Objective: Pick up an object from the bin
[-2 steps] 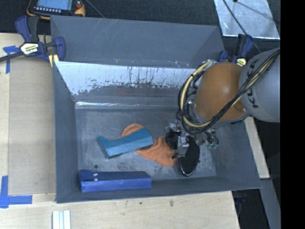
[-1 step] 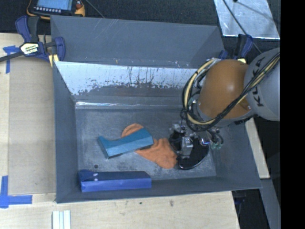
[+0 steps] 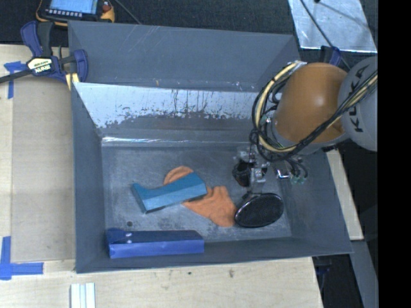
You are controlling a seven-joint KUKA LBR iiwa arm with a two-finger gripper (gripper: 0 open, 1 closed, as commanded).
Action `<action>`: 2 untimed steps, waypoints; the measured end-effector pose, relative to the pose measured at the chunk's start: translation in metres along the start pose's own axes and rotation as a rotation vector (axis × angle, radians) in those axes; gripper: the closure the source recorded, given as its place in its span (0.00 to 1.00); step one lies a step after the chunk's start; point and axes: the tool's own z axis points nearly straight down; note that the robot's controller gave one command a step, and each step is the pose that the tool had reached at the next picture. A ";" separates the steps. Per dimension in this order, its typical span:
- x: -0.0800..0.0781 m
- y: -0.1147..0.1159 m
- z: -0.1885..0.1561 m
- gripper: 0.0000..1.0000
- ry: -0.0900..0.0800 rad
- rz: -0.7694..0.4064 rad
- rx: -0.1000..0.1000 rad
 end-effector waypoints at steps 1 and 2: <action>0.028 0.006 -0.024 1.00 0.023 0.005 -0.004; 0.004 -0.013 -0.001 1.00 -0.001 -0.019 0.001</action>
Offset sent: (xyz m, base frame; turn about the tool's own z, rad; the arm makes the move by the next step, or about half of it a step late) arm 0.0194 -0.0314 -0.0662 -0.0437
